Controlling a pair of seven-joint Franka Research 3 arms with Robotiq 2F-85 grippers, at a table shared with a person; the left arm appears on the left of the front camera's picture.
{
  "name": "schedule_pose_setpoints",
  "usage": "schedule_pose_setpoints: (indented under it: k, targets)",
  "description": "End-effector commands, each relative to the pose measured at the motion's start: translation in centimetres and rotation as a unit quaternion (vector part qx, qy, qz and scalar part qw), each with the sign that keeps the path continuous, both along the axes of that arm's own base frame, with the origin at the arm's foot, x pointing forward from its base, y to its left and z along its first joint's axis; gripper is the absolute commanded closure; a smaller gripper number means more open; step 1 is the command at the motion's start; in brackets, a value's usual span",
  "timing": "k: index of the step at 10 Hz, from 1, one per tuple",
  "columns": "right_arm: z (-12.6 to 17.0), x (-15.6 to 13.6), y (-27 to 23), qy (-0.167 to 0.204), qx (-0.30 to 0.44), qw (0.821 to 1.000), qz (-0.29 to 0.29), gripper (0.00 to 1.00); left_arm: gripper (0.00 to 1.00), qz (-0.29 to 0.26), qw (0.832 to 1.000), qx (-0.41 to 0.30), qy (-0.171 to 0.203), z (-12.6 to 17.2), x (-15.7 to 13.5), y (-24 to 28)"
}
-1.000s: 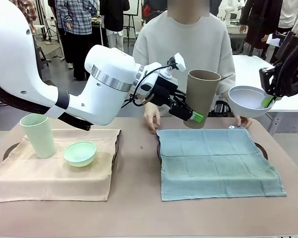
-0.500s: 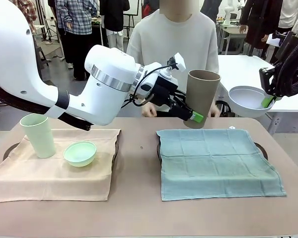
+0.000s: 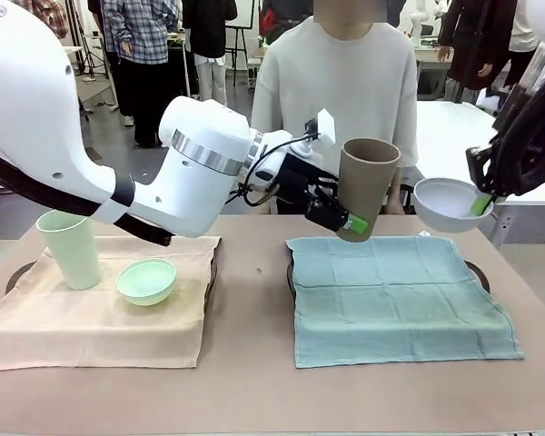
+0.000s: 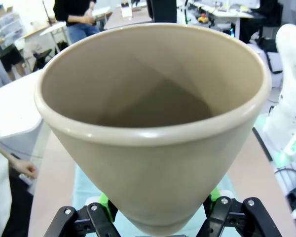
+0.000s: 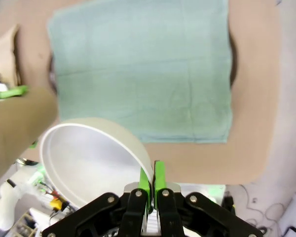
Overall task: Set up a tray with a mat and arrange the tableware.
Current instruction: Place the Picnic Bowl and Reusable plastic cup back onto the Handle tray in front of the human's position.
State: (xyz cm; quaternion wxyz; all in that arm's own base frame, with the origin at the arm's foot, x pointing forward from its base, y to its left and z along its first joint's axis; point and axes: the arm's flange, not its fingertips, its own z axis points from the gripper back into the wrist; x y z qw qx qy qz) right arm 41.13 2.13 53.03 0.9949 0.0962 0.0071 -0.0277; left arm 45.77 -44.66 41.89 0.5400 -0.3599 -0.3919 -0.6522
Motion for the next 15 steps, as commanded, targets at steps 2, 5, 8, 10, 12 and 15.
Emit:
schedule_pose_setpoints:
  k: [2,5,8,10,12,15]
  targets:
    - [-5.3,2.4,-1.6,0.013,0.007,1.000,0.000,0.96,0.19,-0.013,0.999,-0.048,-0.020,-5.3,1.4,0.2]
    - [-7.8,3.0,-1.4,0.002,0.004,1.000,-0.003,0.96,0.19,-0.012,0.998,-0.054,0.010,-8.6,2.5,0.2]
    - [-7.6,3.2,-1.7,0.021,-0.001,1.000,-0.010,0.96,0.19,-0.014,1.000,-0.027,0.007,-8.9,2.2,0.1]
    - [-7.6,3.3,-1.7,0.012,-0.002,1.000,-0.013,0.96,0.19,-0.012,0.999,-0.031,0.018,-9.4,2.5,0.2]
    - [-10.8,4.6,-1.5,0.033,0.001,0.999,0.002,0.96,0.19,-0.019,0.999,-0.028,0.026,-10.5,2.9,-0.6]
    - [-13.2,5.5,-1.6,0.008,-0.001,1.000,0.003,0.96,0.19,-0.016,1.000,-0.022,0.006,-11.6,3.4,-1.6]
